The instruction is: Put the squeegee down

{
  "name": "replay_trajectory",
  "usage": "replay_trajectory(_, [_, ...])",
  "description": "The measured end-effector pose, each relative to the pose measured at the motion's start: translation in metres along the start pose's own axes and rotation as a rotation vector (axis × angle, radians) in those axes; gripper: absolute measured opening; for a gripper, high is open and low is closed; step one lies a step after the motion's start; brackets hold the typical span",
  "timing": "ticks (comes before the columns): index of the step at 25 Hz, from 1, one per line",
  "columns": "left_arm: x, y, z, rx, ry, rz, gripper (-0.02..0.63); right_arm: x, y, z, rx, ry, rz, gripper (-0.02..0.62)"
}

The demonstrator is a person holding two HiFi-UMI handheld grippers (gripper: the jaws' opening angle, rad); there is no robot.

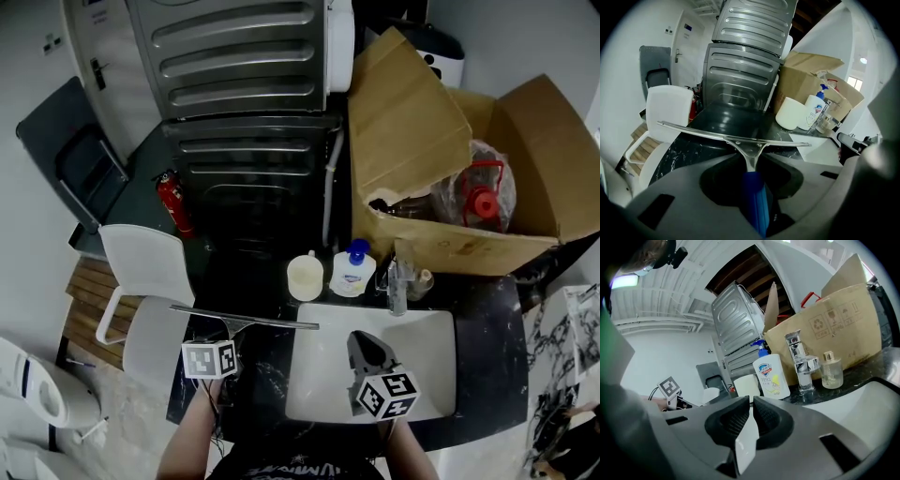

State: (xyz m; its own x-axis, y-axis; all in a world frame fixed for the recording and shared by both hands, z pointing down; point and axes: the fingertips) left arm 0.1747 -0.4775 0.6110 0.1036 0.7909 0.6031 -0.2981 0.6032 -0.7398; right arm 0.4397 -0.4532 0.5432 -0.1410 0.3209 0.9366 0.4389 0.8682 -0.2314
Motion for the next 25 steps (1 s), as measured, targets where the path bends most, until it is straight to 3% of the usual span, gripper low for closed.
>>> replay_trajectory(8, [0.001, 0.001, 0.0, -0.013, -0.012, 0.017, 0.147, 0.001, 0.005, 0.0, -0.01, -0.008, 0.0, 0.054])
replay_trajectory(14, [0.002, 0.0, -0.002, -0.047, -0.088, 0.011, 0.147, 0.001, 0.009, 0.005, -0.033, -0.005, -0.007, 0.054])
replay_trajectory(16, [0.004, -0.002, -0.002, -0.027, -0.101, -0.001, 0.161, 0.001, 0.011, 0.008, -0.042, 0.001, -0.006, 0.054])
replay_trajectory(19, [0.009, -0.001, -0.002, 0.033, -0.072, -0.002, 0.238, -0.001, 0.013, 0.012, -0.033, 0.02, -0.008, 0.054])
replay_trajectory(25, [0.006, 0.039, 0.012, 0.109, -0.018, -0.039, 0.264, -0.008, 0.025, 0.044, 0.022, 0.06, -0.027, 0.054])
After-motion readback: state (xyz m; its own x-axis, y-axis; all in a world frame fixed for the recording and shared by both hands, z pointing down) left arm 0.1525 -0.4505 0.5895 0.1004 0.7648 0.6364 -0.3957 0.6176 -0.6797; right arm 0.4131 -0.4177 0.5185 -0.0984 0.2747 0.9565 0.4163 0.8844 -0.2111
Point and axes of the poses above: the fingertips, and each gripper's own axes: y backward along the fingers, z to its left, x out of its underside, and after that the axes turned 5 degrees about y, right-handed
